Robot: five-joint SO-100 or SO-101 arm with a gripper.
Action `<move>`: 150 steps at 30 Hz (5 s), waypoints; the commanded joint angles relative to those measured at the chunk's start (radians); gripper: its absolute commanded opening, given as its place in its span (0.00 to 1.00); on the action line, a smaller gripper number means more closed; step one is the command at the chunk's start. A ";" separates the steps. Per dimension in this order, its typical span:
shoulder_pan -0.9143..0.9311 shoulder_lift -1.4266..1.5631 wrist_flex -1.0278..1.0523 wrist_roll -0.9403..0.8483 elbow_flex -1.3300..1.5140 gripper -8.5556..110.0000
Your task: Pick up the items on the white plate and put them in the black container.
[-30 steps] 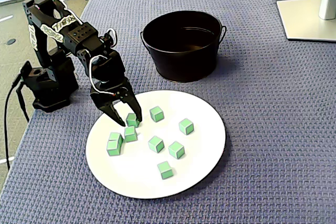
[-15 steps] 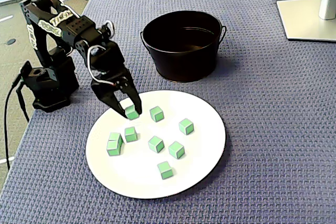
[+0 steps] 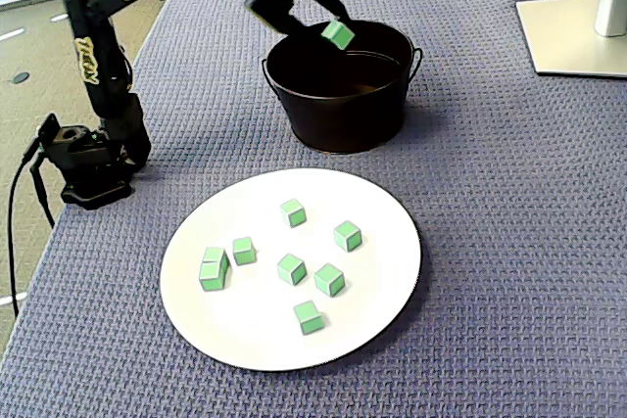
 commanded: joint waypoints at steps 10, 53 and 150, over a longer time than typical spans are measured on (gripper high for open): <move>-0.008 0.058 0.078 0.132 0.078 0.32; 0.537 -0.006 -0.319 -0.511 0.660 0.24; 0.764 -0.146 -0.150 0.936 0.541 0.26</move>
